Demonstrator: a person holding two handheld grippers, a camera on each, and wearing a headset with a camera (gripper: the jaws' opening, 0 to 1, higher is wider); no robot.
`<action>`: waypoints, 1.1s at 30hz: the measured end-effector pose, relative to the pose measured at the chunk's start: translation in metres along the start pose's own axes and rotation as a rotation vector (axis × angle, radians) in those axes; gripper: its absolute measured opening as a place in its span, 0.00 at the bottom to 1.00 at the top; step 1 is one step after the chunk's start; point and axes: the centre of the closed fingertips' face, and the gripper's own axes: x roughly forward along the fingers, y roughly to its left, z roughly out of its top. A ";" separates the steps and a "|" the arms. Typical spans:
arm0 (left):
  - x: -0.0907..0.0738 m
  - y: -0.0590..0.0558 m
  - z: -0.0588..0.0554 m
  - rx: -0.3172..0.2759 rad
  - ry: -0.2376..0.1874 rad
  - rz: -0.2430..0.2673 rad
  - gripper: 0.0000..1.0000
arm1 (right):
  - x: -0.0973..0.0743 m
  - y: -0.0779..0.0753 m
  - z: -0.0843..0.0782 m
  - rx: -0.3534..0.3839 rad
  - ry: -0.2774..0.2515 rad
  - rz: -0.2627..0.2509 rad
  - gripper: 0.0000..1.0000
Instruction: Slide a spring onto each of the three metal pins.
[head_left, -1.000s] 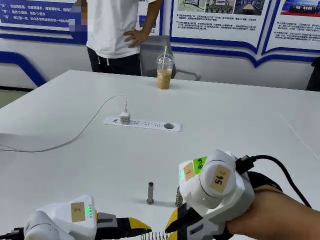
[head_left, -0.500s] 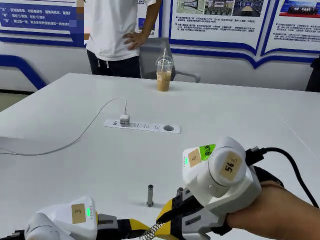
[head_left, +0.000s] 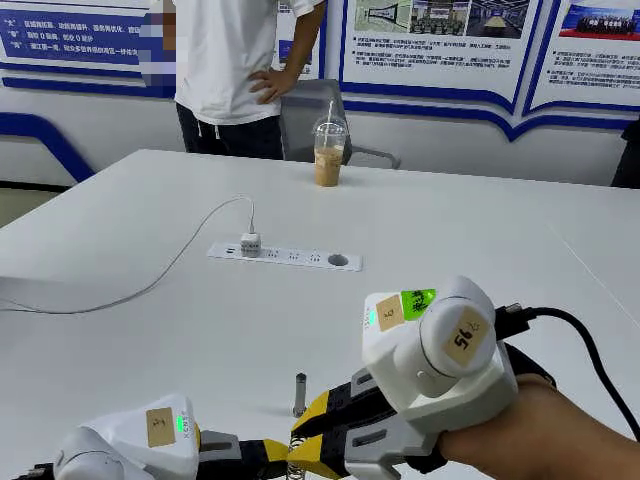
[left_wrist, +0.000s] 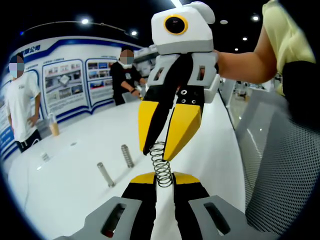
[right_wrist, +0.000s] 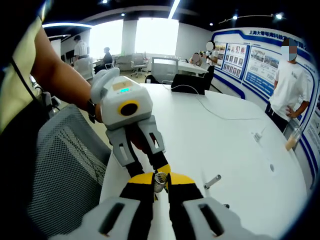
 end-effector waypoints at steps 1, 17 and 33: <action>0.000 0.000 0.000 -0.001 -0.001 0.000 0.12 | 0.000 0.000 0.000 0.001 -0.004 -0.003 0.11; 0.000 0.007 0.000 -0.033 -0.008 0.031 0.19 | 0.001 -0.010 0.003 0.023 -0.025 -0.037 0.11; -0.013 0.028 -0.009 -0.096 -0.008 0.118 0.36 | -0.006 -0.045 0.007 0.056 -0.038 -0.116 0.11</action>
